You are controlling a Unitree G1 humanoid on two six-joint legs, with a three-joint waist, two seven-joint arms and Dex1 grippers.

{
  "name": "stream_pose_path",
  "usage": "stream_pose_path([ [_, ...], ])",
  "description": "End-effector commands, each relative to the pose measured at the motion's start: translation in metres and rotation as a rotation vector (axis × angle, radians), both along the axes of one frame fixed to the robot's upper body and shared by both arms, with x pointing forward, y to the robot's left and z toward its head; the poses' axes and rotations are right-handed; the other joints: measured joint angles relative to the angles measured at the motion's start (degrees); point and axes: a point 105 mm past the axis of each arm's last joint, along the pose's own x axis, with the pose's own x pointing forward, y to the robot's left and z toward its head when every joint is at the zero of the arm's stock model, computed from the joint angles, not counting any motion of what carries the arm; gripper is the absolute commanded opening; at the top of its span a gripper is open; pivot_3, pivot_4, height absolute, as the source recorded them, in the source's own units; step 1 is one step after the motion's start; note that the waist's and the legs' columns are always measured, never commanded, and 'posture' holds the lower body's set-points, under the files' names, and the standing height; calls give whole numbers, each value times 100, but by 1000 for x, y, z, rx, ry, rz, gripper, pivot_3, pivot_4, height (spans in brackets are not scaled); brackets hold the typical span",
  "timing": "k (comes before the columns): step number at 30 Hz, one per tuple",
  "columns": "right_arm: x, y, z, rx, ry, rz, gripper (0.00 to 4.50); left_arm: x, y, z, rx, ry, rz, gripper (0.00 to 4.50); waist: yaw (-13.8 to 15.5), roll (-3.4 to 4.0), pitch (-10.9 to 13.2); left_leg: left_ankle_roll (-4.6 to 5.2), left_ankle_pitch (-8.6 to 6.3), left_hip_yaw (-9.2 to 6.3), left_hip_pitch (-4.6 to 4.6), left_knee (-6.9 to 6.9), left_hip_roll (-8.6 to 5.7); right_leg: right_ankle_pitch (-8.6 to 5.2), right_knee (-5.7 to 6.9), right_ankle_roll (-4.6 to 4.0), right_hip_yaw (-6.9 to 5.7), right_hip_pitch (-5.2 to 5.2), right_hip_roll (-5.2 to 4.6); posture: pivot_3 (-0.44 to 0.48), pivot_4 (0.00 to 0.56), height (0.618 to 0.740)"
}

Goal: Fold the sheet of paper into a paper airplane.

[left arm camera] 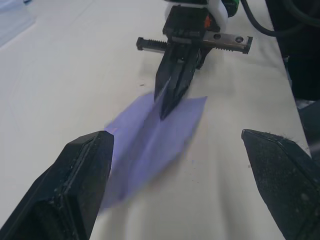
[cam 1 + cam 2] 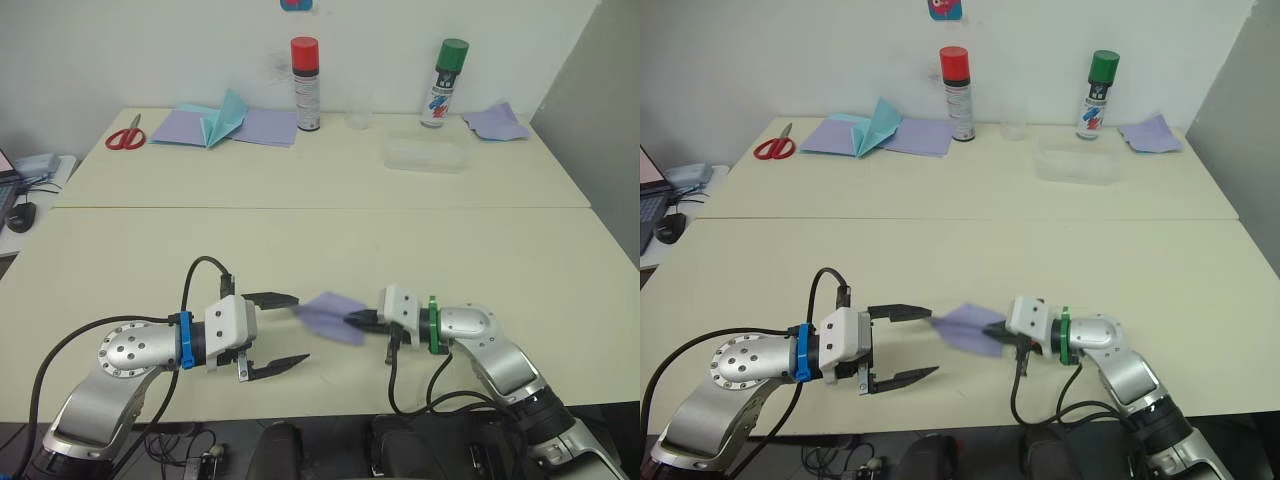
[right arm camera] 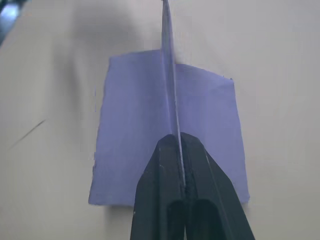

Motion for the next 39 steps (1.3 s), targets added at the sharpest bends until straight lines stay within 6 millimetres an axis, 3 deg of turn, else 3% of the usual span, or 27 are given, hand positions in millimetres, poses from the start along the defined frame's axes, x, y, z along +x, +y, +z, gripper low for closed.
stream_pose_path([
  [1, 10, -21, 13, 32, -21, -184, 16, 8, 10, 9, -46, -34, 84, 4500, 0, -1, -1, 0, 0, 0, 0, 1, 0, 0, 0, 0, -1, 0, 0, 0, 150, 740],
  [5, 5, -23, -3, 1, 62, -250, 16, 9, 10, 0, -61, -12, 100, 4500, -2, -1, -1, 0, 0, 3, 0, 0, 0, -1, 0, -2, 1, 2, -2, 0, 150, 740],
  [8, 4, -20, -2, -3, 67, -245, 616, 10, 10, -4, -64, -4, 98, 4500, -20, -1, -1, 0, 0, 2, 0, -1, -1, 0, 0, -1, 1, -2, 3, 0, 150, 740],
  [15, 2, -19, 28, 13, 7, -204, 3090, 15, 12, -2, -65, -36, 89, 4500, -7, -1, -1, 0, 0, 2, 0, 1, -1, 1, 0, 1, -1, -1, 3, 0, 150, 740],
  [18, -1, -6, 37, 12, 9, -143, 3090, 15, 6, 4, -71, -48, 57, 4500, -11, -1, -2, 0, 0, 2, 0, 1, -1, 1, -1, 2, 0, -1, 3, 0, 150, 740],
  [22, 11, 6, 39, -19, 15, -123, 3090, 14, 1, 13, -49, -51, 0, 4500, -14, -2, -2, 0, 0, 3, 0, 1, -2, 2, -1, 2, -2, -1, 10, 0, 150, 740],
  [25, 19, 6, 36, -69, 22, -114, 3090, 15, 0, 18, -24, -37, -21, 4500, -11, -2, -2, 0, 0, 6, 0, 2, -3, 2, 0, 1, -4, -1, 18, 0, 150, 740],
  [32, 14, -3, 19, -250, 88, -48, 3090, 14, -9, 30, -5, -84, -52, 4500, -2, -2, -2, 0, 0, 5, -34, 4, -2, 1, -1, -1, -2, -28, 13, 0, 150, 740],
  [39, 17, -4, 15, -270, 129, -89, 3090, 4, -18, 24, 21, -38, -80, 4500, -13, -2, -2, 0, 0, 3, -35, 7, -4, 2, 2, -1, -2, -31, 26, 0, 150, 740],
])
